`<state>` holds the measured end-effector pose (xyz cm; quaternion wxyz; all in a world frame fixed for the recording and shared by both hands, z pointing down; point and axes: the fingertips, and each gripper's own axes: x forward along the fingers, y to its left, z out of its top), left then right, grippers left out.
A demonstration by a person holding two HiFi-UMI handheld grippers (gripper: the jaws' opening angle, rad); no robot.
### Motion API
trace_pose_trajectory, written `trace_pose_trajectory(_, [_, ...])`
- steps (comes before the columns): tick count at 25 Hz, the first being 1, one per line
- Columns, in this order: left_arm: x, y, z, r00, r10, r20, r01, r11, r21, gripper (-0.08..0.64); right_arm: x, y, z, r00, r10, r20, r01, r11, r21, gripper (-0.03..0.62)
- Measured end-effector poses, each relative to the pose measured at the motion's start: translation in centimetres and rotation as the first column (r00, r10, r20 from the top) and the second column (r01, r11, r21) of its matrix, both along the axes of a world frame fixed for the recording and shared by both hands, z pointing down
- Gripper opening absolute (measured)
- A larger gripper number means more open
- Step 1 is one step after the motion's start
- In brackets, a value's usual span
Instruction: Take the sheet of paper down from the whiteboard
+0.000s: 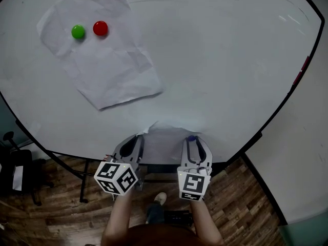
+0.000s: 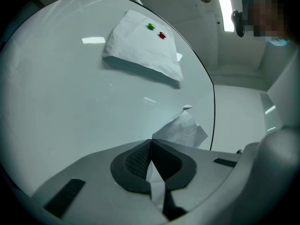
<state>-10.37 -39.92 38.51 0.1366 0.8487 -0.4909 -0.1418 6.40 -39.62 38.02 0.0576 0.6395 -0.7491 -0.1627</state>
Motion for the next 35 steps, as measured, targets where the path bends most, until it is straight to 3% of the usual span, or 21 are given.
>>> trace_pose_trajectory(16, [-7.2,0.8,0.1,0.987,-0.138,-0.080,0.136,0.990,-0.029,0.025,1.0,0.4,0.1,0.999,0.018,0.047,-0.017,1.000,-0.024,0.137])
trace_pose_trajectory(35, [-8.0,0.9,0.4,0.984,-0.154,-0.090,0.151,0.988,-0.038,0.025,1.1,0.7,1.0,0.999,0.022,0.049,-0.019,0.999,-0.045,0.137])
